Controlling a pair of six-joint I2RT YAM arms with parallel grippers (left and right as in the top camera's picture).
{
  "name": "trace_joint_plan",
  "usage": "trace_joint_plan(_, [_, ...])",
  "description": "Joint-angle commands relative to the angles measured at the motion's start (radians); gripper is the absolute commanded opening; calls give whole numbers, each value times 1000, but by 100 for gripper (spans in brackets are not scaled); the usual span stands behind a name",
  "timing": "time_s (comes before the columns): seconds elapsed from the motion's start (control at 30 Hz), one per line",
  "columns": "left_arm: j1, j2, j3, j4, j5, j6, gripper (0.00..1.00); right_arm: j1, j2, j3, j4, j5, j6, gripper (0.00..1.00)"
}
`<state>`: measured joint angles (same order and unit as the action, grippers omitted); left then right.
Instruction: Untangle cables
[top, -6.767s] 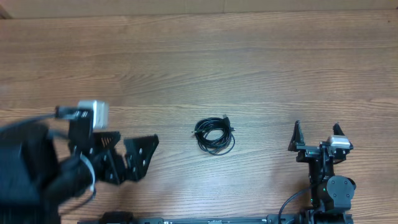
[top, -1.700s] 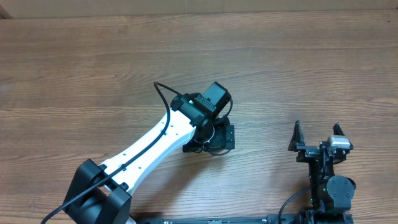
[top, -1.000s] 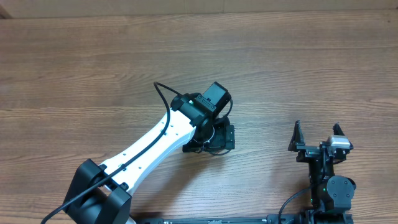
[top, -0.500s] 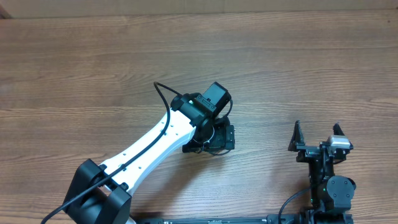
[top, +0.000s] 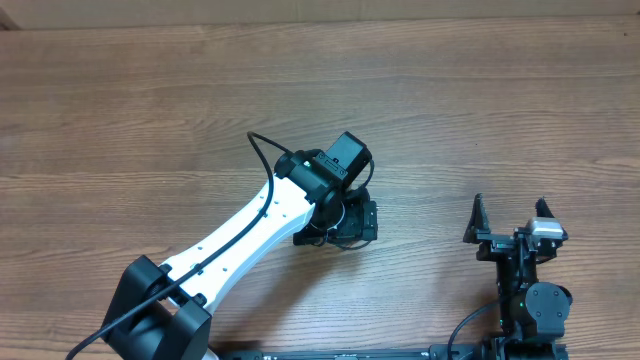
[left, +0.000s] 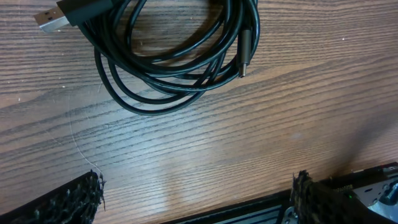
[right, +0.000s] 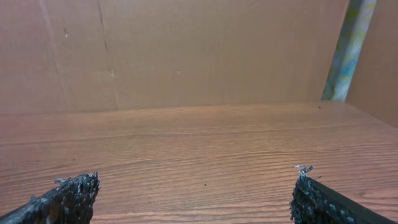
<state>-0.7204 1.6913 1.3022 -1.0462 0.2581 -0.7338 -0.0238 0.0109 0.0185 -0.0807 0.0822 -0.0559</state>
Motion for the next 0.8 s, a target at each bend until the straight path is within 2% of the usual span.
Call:
trace_joint_plan(0.0, [-8, 9, -7, 0, -7, -7, 100, 2, -8, -10, 4, 6, 2, 100])
trace_joint_plan(0.63, [-8, 9, -7, 11, -6, -10, 100, 2, -8, -10, 4, 6, 2, 100])
trace_joint_plan(0.77, [-8, 9, -13, 11, -80, -103, 100, 2, -8, -10, 4, 5, 2, 100])
